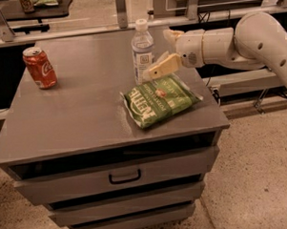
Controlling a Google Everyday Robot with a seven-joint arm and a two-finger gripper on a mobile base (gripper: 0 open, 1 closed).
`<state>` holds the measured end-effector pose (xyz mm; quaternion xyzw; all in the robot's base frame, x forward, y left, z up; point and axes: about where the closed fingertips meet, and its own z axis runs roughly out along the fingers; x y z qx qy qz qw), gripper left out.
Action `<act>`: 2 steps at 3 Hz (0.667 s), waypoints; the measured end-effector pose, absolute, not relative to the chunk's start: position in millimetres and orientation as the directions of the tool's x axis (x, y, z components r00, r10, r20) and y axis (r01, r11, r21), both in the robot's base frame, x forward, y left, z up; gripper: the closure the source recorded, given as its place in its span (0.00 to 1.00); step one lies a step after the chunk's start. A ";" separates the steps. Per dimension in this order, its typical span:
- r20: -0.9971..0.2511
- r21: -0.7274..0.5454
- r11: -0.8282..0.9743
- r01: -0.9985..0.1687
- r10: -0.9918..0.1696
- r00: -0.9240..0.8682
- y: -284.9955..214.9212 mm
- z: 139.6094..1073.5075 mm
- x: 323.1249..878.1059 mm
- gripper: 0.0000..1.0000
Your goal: Move blue plastic bottle near green jalapeno chip bag
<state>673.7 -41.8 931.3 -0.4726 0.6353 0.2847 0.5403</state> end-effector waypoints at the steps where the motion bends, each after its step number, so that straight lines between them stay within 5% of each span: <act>1: -0.942 -0.192 0.408 -0.893 -0.333 0.051 -97.3 930.9 674.1 0.00; 2: -0.929 -0.234 0.453 -0.860 -0.364 0.061 -164.5 940.9 670.8 0.00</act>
Offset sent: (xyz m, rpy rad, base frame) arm -0.0096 -0.2250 0.0256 -0.1109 -0.1053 -0.1861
